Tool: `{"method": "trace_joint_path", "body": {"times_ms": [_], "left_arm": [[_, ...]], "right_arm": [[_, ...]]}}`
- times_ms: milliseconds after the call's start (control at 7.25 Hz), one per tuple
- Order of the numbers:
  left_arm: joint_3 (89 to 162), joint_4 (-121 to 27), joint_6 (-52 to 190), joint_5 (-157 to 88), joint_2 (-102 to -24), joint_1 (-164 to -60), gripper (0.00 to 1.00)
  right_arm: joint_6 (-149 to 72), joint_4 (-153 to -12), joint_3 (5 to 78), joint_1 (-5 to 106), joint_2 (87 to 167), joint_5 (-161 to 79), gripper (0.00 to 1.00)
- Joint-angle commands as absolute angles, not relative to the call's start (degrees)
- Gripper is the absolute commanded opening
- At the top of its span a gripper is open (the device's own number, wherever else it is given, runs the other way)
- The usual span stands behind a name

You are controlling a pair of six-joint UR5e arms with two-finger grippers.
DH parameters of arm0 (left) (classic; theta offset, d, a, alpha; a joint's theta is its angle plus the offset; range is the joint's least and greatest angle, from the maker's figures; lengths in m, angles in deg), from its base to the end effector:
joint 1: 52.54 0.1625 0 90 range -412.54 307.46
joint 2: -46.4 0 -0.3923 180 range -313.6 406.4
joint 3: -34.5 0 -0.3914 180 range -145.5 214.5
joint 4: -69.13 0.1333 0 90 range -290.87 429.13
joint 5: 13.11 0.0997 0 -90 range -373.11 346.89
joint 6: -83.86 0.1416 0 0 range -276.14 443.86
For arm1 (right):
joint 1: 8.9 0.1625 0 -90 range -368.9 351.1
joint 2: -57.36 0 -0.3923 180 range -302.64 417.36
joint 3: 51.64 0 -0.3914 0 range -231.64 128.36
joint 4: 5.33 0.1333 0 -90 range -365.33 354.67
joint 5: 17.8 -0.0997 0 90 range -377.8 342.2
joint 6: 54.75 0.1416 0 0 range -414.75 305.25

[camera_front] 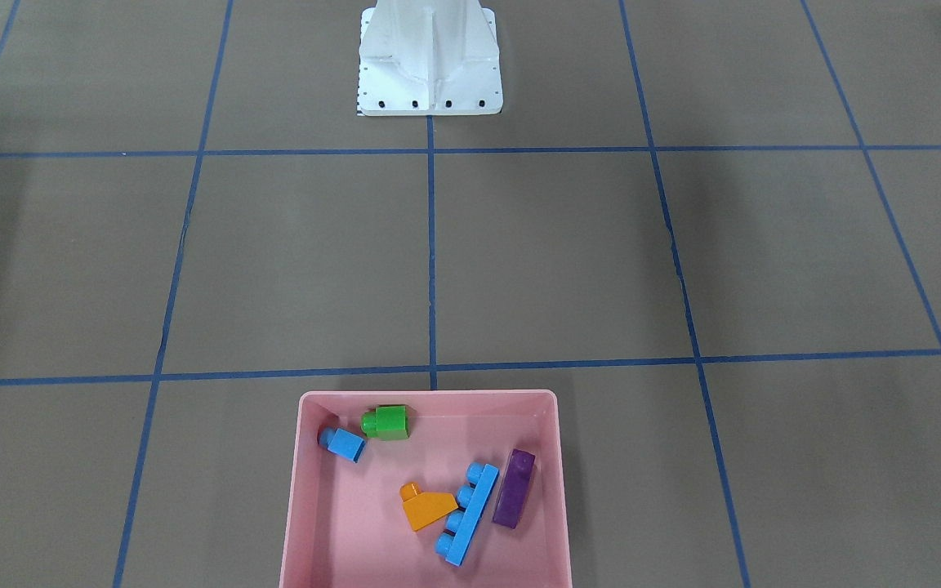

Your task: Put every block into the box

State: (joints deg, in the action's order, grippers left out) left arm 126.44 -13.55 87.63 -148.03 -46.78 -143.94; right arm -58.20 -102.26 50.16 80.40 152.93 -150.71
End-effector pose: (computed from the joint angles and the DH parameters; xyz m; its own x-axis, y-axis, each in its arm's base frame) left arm -0.0457 -0.5064 0.6233 0.7073 0.0214 -0.7066 -0.0221 0.9997 0.0081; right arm 0.0314 -0.4499 0.6154 0.7304 -0.0608 0.6803 0.0563 0.9980 0.0288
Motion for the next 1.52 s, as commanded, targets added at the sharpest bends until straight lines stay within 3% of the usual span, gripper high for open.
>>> {"method": "trace_joint_path", "body": {"times_ms": [0,1379], "left_arm": [[125.38,-15.6,87.46,-148.37,-46.85,-143.94,1.0],[130.03,-16.65,87.46,-148.46,-44.56,-144.29,1.0]], "right_arm": [[-58.36,-102.27,50.4,80.31,152.98,-150.6,1.0],[-57.66,-102.28,50.93,80.48,153.51,-150.51,1.0]]}}
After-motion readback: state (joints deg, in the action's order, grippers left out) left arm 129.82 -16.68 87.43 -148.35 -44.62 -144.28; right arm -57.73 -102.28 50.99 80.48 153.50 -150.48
